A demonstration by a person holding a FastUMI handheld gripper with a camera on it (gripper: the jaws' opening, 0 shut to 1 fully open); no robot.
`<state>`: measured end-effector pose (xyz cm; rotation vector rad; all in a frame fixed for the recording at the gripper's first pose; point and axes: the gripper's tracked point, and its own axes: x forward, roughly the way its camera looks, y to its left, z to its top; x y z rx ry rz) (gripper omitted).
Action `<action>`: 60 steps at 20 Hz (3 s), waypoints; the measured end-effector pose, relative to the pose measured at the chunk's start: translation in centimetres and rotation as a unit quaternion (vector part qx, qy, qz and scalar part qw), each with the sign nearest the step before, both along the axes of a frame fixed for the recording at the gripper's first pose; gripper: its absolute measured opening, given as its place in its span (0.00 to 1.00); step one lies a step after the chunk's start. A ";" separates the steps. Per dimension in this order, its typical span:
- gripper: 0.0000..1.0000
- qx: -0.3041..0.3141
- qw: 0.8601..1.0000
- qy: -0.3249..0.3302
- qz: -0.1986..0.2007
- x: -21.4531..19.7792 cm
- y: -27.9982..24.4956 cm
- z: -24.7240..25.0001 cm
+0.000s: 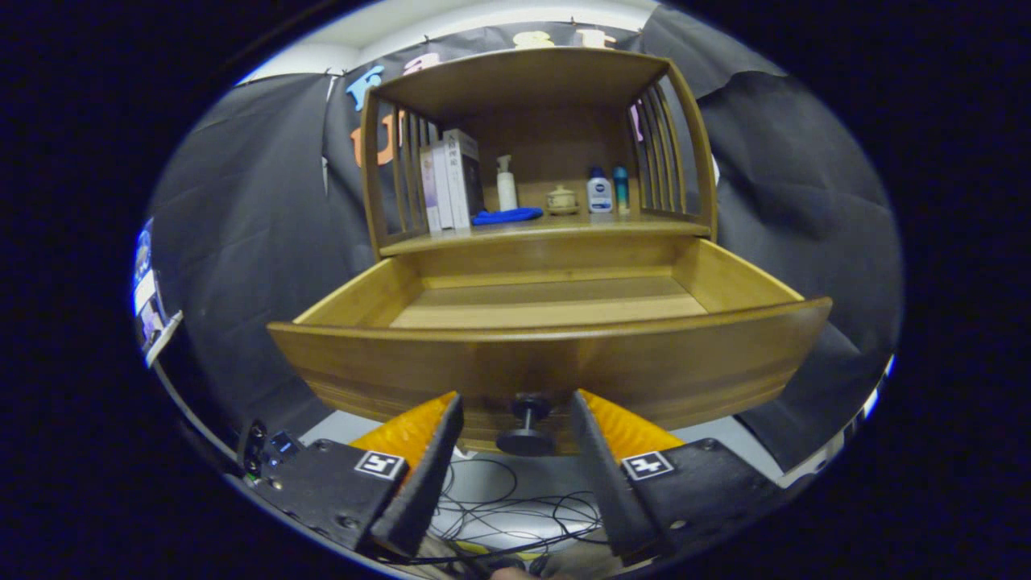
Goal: Pull open the drawer, take out the items inside it, and place them on the countertop above the cabinet.
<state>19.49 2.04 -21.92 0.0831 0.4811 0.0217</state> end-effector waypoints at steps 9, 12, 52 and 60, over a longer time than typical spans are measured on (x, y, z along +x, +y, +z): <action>0.99 0.003 0.999 0.027 0.047 3.4 1.0 9.7; 0.99 0.004 0.994 0.095 0.050 6.4 1.0 8.0; 0.40 0.011 0.926 0.375 -0.040 14.0 -2.2 0.2; 0.40 0.002 0.950 0.311 -0.039 17.6 -3.6 7.8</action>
